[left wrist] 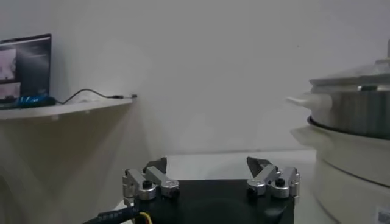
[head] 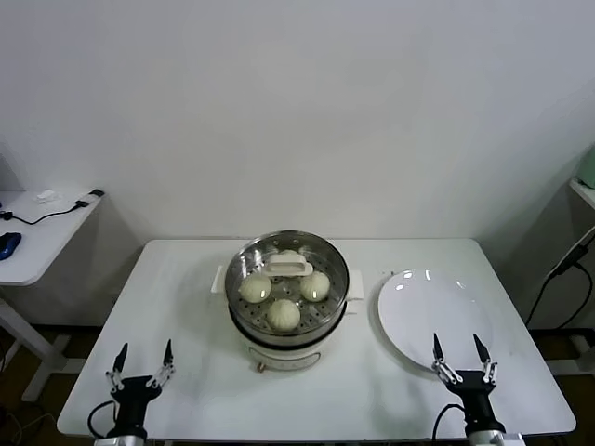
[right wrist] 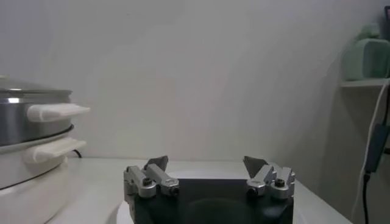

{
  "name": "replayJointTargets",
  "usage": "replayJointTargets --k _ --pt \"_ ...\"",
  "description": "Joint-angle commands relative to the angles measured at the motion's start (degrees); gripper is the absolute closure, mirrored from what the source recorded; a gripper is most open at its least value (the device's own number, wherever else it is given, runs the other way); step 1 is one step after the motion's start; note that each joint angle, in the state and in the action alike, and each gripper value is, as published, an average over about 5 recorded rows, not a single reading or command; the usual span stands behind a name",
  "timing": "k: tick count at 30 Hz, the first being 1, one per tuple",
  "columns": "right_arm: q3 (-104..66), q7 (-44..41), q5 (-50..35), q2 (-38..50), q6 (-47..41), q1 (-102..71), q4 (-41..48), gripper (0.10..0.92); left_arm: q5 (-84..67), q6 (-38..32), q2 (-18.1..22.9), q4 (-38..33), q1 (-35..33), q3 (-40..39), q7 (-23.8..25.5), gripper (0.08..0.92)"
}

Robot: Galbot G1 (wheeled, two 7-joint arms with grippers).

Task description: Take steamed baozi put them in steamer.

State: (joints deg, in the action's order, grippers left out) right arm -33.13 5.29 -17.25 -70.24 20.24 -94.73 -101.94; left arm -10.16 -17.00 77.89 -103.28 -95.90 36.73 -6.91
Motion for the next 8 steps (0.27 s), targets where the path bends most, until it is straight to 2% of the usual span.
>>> replayJointTargets --k 1,8 --pt "0.0 0.3 -0.6 -0.1 0.8 -0.2 0.2 0.203 -2.3 -3.3 -0.1 1.9 -1.9 0.7 0.5 0.177" --pt "0.0 0.3 -0.6 -0.2 0.7 -0.5 -0.2 0.203 -1.9 -3.3 0.1 0.9 -2.2 0.1 0.6 0.177"
